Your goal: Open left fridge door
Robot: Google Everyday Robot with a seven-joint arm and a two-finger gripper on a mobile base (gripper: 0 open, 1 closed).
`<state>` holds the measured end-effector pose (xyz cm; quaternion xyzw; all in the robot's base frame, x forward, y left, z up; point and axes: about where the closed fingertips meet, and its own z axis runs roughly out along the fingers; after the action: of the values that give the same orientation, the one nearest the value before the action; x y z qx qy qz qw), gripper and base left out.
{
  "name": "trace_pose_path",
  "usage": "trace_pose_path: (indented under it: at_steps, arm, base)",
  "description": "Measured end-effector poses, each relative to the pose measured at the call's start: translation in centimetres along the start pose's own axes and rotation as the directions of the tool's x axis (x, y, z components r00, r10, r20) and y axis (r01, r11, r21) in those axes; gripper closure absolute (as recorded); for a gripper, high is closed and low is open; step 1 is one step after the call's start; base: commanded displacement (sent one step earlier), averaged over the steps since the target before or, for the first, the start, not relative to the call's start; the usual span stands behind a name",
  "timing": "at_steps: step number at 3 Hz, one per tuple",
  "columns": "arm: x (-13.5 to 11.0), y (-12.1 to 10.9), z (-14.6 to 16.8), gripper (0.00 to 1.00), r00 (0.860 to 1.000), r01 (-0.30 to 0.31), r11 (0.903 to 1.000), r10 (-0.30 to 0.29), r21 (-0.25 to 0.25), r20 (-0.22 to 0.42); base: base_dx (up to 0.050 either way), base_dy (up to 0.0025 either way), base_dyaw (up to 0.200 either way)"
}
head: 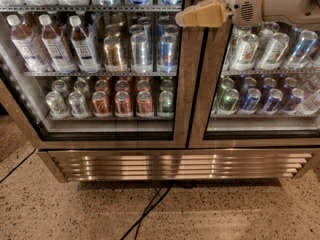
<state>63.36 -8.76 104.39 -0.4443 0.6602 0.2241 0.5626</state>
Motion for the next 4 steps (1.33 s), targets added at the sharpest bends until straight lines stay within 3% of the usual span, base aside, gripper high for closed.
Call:
trace_pose_path:
  at_steps: [1, 2, 4]
  arm:
    - [0.61, 1.22, 1.69, 0.27, 0.999, -0.012, 0.9978, 0.010, -0.065, -0.034]
    - [0.61, 1.22, 1.68, 0.39, 0.999, -0.012, 0.9978, 0.010, -0.065, -0.034]
    - [0.72, 0.76, 1.32, 0.81, 0.999, -0.012, 0.9978, 0.010, -0.065, -0.034]
  base:
    - [0.000, 0.00000, 0.000]
    - [0.000, 0.00000, 0.000]
    - [0.000, 0.00000, 0.000]
